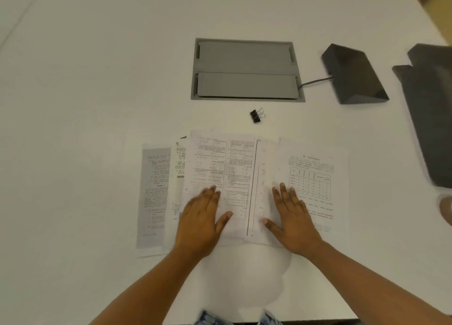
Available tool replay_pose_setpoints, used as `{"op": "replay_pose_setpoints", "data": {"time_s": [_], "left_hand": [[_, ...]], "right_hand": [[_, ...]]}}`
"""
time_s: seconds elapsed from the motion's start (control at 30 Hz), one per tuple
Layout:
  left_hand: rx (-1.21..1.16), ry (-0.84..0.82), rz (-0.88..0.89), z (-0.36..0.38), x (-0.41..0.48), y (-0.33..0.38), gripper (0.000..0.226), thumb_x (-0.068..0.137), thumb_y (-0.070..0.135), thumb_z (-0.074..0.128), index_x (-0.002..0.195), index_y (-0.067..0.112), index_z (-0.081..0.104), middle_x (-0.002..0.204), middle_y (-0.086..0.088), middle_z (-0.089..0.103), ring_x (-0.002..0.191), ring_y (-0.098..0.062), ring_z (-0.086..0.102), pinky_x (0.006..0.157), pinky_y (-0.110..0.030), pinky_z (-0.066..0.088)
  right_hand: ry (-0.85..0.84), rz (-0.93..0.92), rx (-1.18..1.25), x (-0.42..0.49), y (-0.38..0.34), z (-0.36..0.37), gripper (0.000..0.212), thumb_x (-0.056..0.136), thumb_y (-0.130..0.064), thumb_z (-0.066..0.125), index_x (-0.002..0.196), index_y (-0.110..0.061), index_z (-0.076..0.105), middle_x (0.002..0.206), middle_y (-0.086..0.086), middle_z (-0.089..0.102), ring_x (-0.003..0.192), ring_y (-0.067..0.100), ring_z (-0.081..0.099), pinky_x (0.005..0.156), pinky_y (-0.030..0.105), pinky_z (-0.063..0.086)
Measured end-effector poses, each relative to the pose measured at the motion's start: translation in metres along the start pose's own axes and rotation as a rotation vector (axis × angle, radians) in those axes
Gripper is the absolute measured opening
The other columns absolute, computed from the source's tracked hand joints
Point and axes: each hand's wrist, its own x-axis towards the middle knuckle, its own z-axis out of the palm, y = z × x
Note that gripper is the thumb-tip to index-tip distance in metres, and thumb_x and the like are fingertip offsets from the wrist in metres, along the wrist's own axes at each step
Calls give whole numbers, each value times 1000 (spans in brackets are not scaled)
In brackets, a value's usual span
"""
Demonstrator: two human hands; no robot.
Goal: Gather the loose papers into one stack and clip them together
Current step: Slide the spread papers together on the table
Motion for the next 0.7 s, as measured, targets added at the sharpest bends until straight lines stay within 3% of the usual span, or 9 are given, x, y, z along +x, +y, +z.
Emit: {"op": "replay_pose_setpoints", "data": {"time_s": [0.07, 0.13, 0.2, 0.37, 0.53, 0.7], "left_hand": [[-111, 52, -30, 5, -3, 26, 77, 94, 67, 18, 148, 17, 39, 151, -3, 47, 138, -22, 45, 114, -37, 32], [-196, 45, -66, 12, -2, 49, 63, 98, 57, 34, 145, 17, 44, 144, -2, 54, 131, -20, 51, 109, -35, 39], [-276, 15, -86, 18, 1, 67, 54, 98, 48, 45, 143, 19, 45, 139, 1, 56, 126, -17, 53, 107, -32, 43], [-577, -43, -261, 28, 11, 105, 45, 96, 28, 58, 139, 16, 49, 140, 0, 55, 128, -16, 52, 108, -28, 41], [-700, -84, -459, 35, 22, 120, 49, 93, 22, 64, 138, 12, 46, 137, -5, 54, 126, -21, 53, 106, -32, 46], [-805, -152, -545, 29, 36, 127, 54, 93, 20, 65, 140, 11, 42, 125, -3, 54, 109, -15, 52, 90, -24, 45]], "right_hand": [[-10, 15, 23, -7, 7, -3, 101, 74, -85, 5, 153, -26, -18, 159, -5, -30, 148, 20, -26, 120, 41, -8], [-11, 93, 44, -16, 18, -5, 103, 76, -85, 16, 154, -26, -17, 159, -4, -30, 148, 21, -24, 122, 43, -5], [-31, 182, 49, -24, 30, -5, 101, 80, -78, 23, 154, -23, -17, 158, -2, -31, 149, 24, -22, 121, 45, -3], [-187, 182, -3, -46, 47, 3, 109, 65, -81, 10, 150, -24, -27, 156, 1, -36, 148, 27, -25, 121, 45, -1], [-181, 160, -18, -59, 46, 10, 96, 75, -78, 20, 136, -33, -39, 156, -4, -37, 147, 23, -27, 121, 45, 4], [-173, 148, -78, -67, 42, 12, 98, 87, -70, 35, 137, -30, -39, 157, -1, -36, 147, 25, -28, 121, 45, 4]]}}
